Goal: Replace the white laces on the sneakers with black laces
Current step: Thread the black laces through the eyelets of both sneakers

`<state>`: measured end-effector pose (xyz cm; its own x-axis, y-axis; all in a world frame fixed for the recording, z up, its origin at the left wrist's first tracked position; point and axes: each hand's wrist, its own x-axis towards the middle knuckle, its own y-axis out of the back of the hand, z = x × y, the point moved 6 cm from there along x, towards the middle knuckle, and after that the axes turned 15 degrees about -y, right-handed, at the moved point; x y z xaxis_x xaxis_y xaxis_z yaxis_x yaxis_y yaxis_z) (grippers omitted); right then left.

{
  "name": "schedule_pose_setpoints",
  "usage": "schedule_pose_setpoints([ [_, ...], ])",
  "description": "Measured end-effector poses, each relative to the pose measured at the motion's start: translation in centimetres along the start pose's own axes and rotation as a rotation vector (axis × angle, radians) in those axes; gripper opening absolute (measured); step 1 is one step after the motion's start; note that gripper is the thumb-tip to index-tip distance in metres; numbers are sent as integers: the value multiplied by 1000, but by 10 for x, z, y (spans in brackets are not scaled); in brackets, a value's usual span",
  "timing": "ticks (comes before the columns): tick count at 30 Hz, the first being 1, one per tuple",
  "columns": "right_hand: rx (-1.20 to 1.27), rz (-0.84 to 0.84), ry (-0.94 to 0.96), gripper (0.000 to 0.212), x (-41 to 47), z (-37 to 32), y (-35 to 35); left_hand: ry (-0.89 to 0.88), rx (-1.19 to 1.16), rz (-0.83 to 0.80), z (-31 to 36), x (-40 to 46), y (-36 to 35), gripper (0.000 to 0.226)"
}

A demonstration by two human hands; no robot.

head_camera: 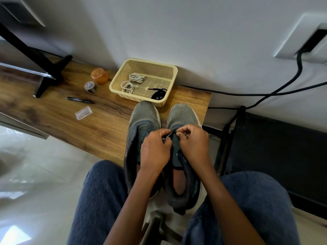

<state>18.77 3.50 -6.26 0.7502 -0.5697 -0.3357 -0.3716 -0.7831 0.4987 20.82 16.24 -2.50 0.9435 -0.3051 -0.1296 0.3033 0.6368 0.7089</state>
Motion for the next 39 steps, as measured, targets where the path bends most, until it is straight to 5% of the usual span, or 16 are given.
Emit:
schedule_pose_setpoints([
  [39,-21,20,86,23,-9,-11,-1,36,-34,30,4,2,3,31],
])
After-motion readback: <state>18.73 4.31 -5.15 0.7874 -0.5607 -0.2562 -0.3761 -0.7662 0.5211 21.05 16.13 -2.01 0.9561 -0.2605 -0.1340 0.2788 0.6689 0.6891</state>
